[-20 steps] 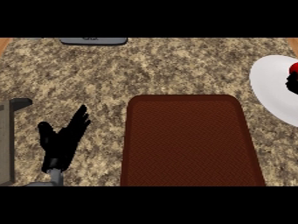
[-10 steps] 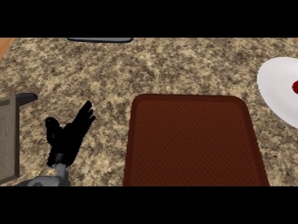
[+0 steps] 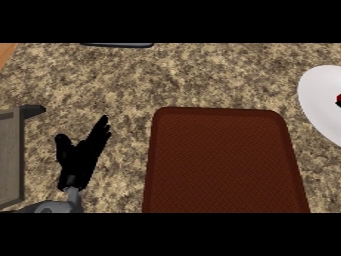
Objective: Pick the can from the tray and place it in the plate
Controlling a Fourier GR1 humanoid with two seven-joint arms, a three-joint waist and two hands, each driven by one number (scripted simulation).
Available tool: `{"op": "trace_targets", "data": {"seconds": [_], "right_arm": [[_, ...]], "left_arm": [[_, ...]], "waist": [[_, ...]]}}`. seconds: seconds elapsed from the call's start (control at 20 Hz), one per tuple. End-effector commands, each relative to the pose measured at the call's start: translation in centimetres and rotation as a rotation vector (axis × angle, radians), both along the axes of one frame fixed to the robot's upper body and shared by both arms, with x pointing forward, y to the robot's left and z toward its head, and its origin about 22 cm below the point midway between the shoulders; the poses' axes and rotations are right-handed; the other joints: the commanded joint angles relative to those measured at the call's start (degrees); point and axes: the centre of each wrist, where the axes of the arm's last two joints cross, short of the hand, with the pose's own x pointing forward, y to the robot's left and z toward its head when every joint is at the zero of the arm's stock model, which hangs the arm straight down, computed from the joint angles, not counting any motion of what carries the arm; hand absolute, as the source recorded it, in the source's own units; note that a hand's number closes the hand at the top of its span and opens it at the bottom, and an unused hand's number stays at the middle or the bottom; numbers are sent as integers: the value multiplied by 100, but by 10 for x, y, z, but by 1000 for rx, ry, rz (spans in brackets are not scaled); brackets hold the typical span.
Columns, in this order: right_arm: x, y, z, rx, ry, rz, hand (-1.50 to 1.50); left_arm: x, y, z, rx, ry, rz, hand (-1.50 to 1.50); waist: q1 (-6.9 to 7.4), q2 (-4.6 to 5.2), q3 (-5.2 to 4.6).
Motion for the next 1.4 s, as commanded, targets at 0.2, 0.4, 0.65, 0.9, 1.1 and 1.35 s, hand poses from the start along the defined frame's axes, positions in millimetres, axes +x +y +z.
{"op": "trace_targets", "data": {"seconds": [0.2,0.4,0.65,0.9,1.1,1.35], "right_arm": [[-14,-22,5,146,-295,-31,-150],[-28,-34,-3,240,-301,-15,-150],[-65,-65,-4,353,-328,131,-150],[-107,-72,-39,346,-264,222,-150],[-122,-80,-39,327,-232,277,-150],[-150,-92,-45,287,-137,281,-150]], "left_arm": [[-19,12,-13,4,29,8,0],[-6,3,-8,-7,35,7,0],[-6,12,-8,14,57,36,0],[-17,27,-7,10,59,52,0],[-5,32,-19,12,51,72,0],[-7,16,-9,14,55,52,0]], "waist": [[-36,-15,-14],[-132,-30,-25],[-256,-82,-36],[-277,-119,-46],[-336,-132,-56],[-354,-144,-58]]}}
